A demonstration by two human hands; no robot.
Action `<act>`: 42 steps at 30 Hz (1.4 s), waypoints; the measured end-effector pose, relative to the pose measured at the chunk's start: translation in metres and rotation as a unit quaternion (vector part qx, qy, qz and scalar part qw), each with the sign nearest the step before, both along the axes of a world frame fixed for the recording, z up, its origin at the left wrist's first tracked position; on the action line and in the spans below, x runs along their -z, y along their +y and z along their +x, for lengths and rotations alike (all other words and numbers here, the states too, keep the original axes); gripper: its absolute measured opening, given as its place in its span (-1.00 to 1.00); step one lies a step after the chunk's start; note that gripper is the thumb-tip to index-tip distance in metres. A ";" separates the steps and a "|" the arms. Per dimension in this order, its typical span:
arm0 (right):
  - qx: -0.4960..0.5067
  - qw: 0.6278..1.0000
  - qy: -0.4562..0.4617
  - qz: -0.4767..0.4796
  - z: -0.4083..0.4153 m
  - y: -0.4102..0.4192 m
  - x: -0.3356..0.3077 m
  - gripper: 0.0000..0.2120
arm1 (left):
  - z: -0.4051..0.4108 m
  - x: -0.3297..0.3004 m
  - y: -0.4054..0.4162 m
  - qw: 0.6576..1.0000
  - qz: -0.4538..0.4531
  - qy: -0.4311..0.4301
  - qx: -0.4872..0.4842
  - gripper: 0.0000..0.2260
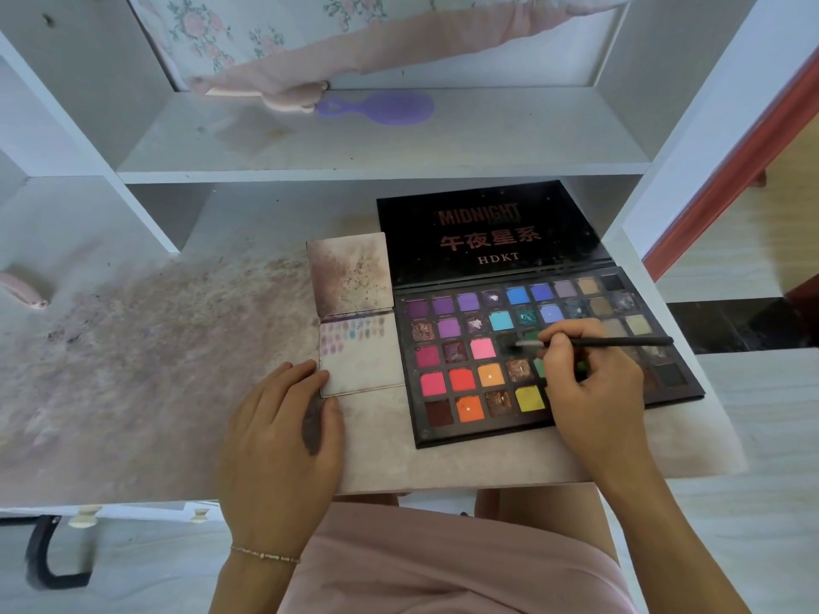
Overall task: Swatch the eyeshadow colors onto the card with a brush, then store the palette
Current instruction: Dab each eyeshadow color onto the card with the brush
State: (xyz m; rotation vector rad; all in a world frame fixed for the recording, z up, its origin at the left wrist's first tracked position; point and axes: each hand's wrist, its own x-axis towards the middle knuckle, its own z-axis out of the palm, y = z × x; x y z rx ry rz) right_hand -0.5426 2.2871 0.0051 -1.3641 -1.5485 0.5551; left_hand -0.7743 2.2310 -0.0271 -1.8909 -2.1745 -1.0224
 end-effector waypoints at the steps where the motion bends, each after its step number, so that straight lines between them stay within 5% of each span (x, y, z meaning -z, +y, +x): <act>1: 0.000 1.000 0.003 0.001 0.000 0.000 0.000 -0.80 | 0.000 0.000 0.000 1.000 0.001 0.000 0.000 -0.68; 13: -0.105 0.989 0.102 -0.038 -0.051 -0.003 -0.006 -0.86 | 0.000 -0.001 -0.001 1.000 -0.002 -0.002 -0.003 -0.68; 42: -0.164 0.977 0.055 -0.129 -0.104 0.025 -0.002 -0.80 | 0.000 -0.004 -0.002 0.999 -0.031 -0.006 0.004 -0.69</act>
